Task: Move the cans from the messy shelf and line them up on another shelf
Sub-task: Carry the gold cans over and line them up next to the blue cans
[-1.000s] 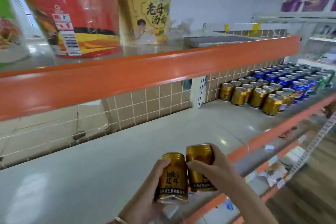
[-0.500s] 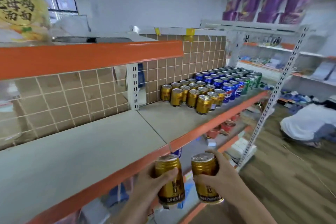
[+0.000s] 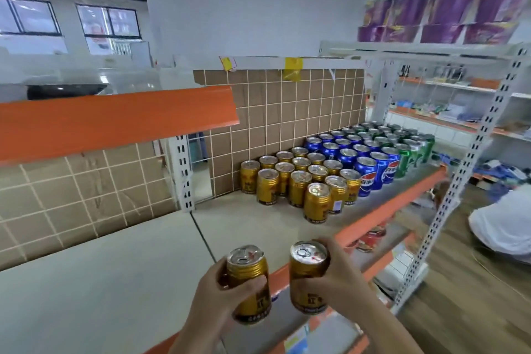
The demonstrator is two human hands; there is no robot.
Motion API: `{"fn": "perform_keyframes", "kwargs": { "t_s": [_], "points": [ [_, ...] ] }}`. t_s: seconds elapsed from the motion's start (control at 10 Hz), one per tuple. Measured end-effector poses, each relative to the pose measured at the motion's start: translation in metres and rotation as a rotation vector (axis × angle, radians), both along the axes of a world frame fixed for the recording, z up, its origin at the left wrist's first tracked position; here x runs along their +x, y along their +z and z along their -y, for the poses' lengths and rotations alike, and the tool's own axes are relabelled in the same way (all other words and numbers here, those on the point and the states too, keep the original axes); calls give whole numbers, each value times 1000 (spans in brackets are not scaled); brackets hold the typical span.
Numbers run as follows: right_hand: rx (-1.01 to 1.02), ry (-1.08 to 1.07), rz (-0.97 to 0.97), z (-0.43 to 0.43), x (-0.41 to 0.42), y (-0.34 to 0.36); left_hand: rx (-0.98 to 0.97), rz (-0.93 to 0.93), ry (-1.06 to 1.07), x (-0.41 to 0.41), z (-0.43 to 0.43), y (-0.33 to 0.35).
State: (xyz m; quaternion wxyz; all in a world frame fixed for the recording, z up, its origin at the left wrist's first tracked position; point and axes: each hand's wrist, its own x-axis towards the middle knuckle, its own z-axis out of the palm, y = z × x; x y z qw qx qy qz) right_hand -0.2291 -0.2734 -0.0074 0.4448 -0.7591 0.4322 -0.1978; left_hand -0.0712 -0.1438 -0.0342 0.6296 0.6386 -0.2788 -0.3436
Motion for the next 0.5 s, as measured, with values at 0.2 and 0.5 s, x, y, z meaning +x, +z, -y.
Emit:
{"fn": "perform_keyframes", "kwargs": {
  "t_s": [0.2,0.5],
  "points": [
    [-211,20,-146,68,36,4,35,38,-2,23,54,-6],
    [-465,197,-454,134,108,19,1,157,52,31,98,-4]
  ]
}}
